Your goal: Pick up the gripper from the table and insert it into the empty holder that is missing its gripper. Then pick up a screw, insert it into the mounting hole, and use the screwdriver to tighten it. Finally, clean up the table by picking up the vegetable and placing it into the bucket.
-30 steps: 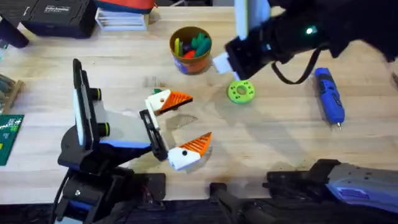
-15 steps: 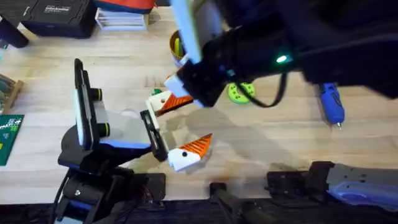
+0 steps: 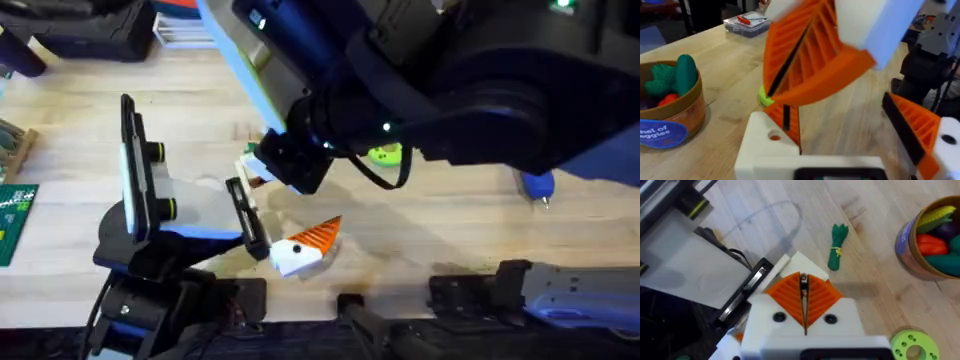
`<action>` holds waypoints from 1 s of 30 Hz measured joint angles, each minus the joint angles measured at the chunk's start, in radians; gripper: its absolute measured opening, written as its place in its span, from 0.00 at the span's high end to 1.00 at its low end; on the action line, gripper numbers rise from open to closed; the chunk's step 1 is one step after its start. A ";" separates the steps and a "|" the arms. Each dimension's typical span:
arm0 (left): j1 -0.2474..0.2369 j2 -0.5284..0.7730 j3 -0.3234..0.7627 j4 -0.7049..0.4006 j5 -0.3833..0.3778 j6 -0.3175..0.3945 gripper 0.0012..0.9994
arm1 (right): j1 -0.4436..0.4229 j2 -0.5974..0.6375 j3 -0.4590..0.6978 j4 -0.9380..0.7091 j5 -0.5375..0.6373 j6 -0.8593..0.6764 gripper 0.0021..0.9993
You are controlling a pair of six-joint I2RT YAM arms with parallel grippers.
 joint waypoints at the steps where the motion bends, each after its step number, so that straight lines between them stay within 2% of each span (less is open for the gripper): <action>1: 0.000 0.000 0.000 0.000 0.000 0.000 0.01 | 0.000 0.000 0.000 0.000 0.000 0.001 1.00; 30: -0.002 0.001 0.000 -0.002 0.010 -0.007 0.01 | -0.001 0.050 0.004 0.012 0.052 0.002 1.00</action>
